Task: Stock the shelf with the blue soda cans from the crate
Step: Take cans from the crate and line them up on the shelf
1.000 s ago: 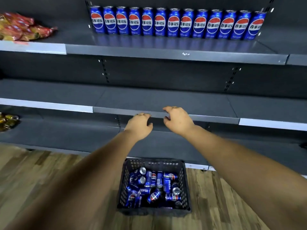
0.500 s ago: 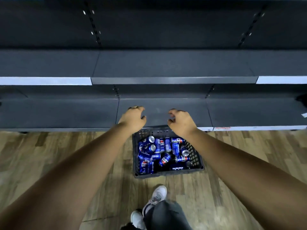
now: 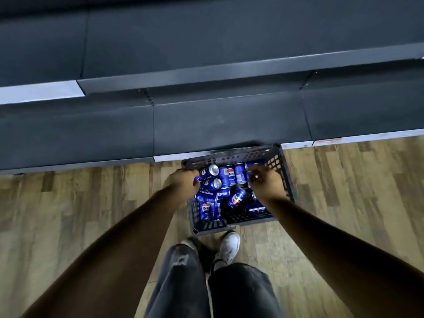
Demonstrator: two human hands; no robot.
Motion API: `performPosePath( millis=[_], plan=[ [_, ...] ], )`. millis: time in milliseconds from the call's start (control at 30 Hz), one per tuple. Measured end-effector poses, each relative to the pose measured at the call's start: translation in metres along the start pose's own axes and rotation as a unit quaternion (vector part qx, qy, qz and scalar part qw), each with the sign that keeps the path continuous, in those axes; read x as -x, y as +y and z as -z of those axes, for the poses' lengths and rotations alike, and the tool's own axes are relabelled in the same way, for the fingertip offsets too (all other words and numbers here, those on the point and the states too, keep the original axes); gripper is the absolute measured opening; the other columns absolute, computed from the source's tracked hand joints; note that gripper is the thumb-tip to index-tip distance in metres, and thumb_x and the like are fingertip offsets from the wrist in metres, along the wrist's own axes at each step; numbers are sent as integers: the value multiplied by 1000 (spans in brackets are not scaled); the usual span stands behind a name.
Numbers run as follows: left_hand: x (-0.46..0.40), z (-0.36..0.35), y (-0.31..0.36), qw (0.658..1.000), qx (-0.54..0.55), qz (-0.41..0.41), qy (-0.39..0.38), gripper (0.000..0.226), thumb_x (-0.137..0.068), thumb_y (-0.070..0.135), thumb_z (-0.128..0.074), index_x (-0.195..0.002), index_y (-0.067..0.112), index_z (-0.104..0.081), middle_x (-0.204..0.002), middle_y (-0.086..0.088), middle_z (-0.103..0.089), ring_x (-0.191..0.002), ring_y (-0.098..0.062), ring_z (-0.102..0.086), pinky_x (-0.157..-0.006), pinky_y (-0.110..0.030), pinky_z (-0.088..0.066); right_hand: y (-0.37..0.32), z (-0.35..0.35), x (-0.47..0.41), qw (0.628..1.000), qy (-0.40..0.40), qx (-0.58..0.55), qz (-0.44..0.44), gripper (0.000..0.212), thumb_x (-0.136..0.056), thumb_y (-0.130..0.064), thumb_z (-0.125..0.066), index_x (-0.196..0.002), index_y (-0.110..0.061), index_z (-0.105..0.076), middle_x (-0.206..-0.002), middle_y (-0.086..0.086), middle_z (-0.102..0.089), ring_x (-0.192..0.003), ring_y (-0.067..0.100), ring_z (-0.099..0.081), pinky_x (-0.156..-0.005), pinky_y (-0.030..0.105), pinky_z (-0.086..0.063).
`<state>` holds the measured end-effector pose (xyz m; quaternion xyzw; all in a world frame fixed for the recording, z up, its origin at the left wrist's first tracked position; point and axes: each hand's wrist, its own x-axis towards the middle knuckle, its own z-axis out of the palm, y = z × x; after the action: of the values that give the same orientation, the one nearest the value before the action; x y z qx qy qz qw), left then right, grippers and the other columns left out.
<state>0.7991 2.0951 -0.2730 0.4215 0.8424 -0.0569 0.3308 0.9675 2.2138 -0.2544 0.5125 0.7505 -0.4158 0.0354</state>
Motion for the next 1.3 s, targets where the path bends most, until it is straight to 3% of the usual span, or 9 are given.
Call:
performPosePath(
  millis=[100, 200, 300, 400, 533, 633, 867, 1100, 1300],
  plan=[
    [-35, -27, -13, 999, 25, 20, -10, 37, -97, 27, -40, -133, 20, -50, -130, -10, -57, -114, -26, -54, -90, -29, -45, 28, -37, -21, 1000, -8, 7, -22, 24, -90, -5, -49, -104, -10, -68, -98, 14, -69, -83, 26, -62, -60, 21, -30],
    [-74, -58, -19, 996, 71, 42, -21, 35, -97, 24, -44, -130, 17, -53, -127, -10, -58, -112, -27, -55, -88, -29, -45, 48, -77, -42, 998, -2, -22, -64, 30, -91, -5, -46, -108, -17, -68, -102, 10, -69, -65, 11, -54, -49, 15, -34],
    [-110, -92, -19, 983, 171, 65, -32, 29, -96, 20, -48, -122, 13, -58, -121, -11, -62, -105, -28, -59, -85, -31, -48, 72, -122, -69, 996, 3, -15, -88, 33, -91, -5, -45, -112, -19, -67, -112, 11, -67, -80, 19, -59, -62, 17, -38],
    [-134, -130, -27, 971, 229, 61, -43, 26, -97, 18, -46, -119, 11, -59, -117, -13, -63, -94, -32, -63, -74, -31, -50, 95, -162, -91, 987, -99, 100, -77, 34, -93, -11, -43, -122, -20, -58, -112, 14, -65, -95, 30, -62, -77, 33, -47],
    [-169, -182, -49, 971, 224, 60, -50, 31, -98, 9, -39, -124, 13, -56, -118, -12, -61, -96, -33, -62, -63, -27, -45, 119, -212, -125, 933, -232, 273, -14, 37, -94, -13, -45, -131, -17, -46, -122, 11, -60, -110, 27, -57, -87, 29, -45],
    [-200, -216, -65, 965, 234, 115, -34, 34, -95, 2, -40, -122, 14, -57, -120, -8, -61, -101, -26, -60, -76, -32, -51, 136, -260, -144, 922, -261, 286, 30, 37, -93, -11, -48, -130, -14, -46, -122, 11, -59, -110, 25, -58, -89, 30, -46],
    [-256, -294, -78, 977, 7, -14, -213, 30, -92, 7, -48, -122, 4, -53, -120, -16, -57, -110, -30, -54, -94, -40, -46, 192, -358, -180, 893, -275, 350, 66, 51, -91, -8, -49, -139, -9, -32, -143, 14, -35, -130, 30, -34, -107, 37, -31],
    [-298, -337, -81, 976, -109, -15, -188, 45, -91, 20, -58, -133, 10, -44, -135, -13, -42, -124, -29, -43, -98, -37, -40, 239, -397, -214, 944, -216, 245, -51, 89, -90, -38, -58, -151, -12, 1, -155, 10, -12, -140, 29, -19, -113, 39, -19],
    [-306, -344, -78, 974, -147, -59, -165, 55, -88, 28, -60, -135, 6, -40, -136, -16, -38, -122, -31, -42, -100, -39, -39, 246, -407, -227, 968, -171, 174, -64, 77, -71, -31, -79, -131, -13, -34, -135, 4, -39, -120, 29, -42, -97, 40, -37]
  ],
)
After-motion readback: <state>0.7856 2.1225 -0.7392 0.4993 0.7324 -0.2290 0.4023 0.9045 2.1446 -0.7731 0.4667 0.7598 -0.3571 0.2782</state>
